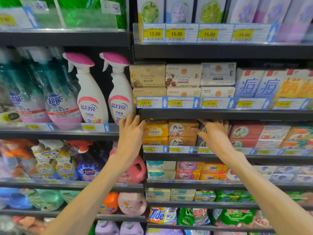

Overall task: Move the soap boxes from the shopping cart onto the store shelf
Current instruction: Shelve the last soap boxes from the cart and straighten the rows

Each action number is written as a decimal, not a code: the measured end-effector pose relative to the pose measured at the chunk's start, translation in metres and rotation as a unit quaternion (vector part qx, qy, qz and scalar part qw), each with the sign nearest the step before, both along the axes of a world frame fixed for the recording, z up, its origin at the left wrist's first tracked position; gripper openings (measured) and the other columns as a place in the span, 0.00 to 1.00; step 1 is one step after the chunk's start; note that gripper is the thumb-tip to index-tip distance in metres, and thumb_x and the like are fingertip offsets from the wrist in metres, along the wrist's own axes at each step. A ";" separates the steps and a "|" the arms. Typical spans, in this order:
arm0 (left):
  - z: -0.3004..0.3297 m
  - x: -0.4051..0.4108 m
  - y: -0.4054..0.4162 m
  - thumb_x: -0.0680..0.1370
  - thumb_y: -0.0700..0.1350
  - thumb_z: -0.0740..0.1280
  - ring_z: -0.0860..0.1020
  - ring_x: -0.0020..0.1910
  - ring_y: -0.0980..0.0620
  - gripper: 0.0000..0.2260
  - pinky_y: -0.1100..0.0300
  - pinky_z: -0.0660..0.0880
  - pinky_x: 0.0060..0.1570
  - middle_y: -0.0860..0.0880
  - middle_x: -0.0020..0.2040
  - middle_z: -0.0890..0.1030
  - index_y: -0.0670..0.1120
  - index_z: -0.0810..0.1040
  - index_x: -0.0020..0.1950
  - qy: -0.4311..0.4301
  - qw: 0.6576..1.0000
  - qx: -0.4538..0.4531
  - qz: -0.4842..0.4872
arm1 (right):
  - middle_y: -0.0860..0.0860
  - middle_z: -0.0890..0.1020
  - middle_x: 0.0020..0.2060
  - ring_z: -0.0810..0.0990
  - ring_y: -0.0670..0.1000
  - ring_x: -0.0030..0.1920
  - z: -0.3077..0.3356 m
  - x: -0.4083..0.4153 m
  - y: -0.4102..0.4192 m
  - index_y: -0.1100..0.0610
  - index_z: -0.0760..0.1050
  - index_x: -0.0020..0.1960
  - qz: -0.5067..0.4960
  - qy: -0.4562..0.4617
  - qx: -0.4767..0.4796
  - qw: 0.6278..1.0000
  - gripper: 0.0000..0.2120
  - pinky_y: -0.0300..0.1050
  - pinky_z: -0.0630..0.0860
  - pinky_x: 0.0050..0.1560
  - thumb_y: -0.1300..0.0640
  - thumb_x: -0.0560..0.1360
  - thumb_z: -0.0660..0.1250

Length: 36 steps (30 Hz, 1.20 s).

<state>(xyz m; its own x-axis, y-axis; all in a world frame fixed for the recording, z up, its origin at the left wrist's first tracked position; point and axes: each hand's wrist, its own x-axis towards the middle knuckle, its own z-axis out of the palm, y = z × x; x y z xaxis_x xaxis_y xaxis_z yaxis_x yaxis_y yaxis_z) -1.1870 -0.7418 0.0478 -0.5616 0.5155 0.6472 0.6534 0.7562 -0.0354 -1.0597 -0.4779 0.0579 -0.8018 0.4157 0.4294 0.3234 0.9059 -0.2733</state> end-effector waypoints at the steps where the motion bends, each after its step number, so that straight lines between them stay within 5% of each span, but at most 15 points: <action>1: -0.001 0.000 0.000 0.77 0.50 0.70 0.68 0.66 0.44 0.19 0.47 0.63 0.63 0.48 0.64 0.77 0.49 0.76 0.67 0.002 1.000 0.004 -0.002 | 0.57 0.69 0.72 0.58 0.62 0.75 -0.001 0.001 0.000 0.47 0.70 0.72 0.005 0.005 -0.001 1.000 0.27 0.63 0.50 0.76 0.39 0.75 0.66; 16: -0.007 0.004 0.003 0.78 0.47 0.69 0.70 0.64 0.42 0.18 0.45 0.63 0.64 0.45 0.62 0.77 0.47 0.75 0.67 0.015 1.000 0.001 0.011 | 0.52 0.57 0.78 0.45 0.60 0.78 -0.003 0.001 0.002 0.43 0.67 0.73 0.012 0.003 -0.078 0.997 0.26 0.56 0.43 0.78 0.41 0.77 0.65; 20: -0.009 0.004 0.003 0.79 0.47 0.69 0.70 0.64 0.42 0.18 0.45 0.62 0.66 0.44 0.62 0.77 0.47 0.74 0.68 0.018 1.000 0.006 0.008 | 0.56 0.63 0.75 0.50 0.61 0.77 -0.005 0.003 0.002 0.47 0.69 0.73 0.013 0.004 -0.010 1.000 0.25 0.59 0.44 0.77 0.41 0.77 0.64; 24: -0.010 0.012 0.004 0.79 0.47 0.68 0.68 0.68 0.42 0.17 0.45 0.59 0.70 0.45 0.64 0.76 0.47 0.74 0.67 0.029 0.999 0.018 -0.003 | 0.60 0.73 0.66 0.61 0.64 0.72 -0.013 0.013 0.002 0.55 0.73 0.69 0.016 0.031 0.090 0.995 0.25 0.65 0.55 0.75 0.42 0.76 0.66; 28: -0.014 0.034 0.012 0.77 0.47 0.70 0.69 0.68 0.43 0.16 0.45 0.59 0.71 0.47 0.64 0.75 0.48 0.75 0.64 0.025 0.998 0.028 -0.054 | 0.57 0.71 0.68 0.64 0.60 0.72 -0.019 0.030 0.003 0.52 0.66 0.74 0.024 0.041 0.156 0.987 0.29 0.63 0.56 0.75 0.43 0.77 0.67; 36: -0.026 0.076 0.059 0.80 0.48 0.65 0.67 0.70 0.44 0.17 0.45 0.63 0.67 0.47 0.67 0.74 0.48 0.73 0.69 -0.011 0.988 0.028 -0.148 | 0.58 0.68 0.73 0.65 0.60 0.73 -0.041 0.083 0.026 0.54 0.68 0.73 0.041 0.082 0.157 0.983 0.26 0.58 0.61 0.73 0.48 0.78 0.67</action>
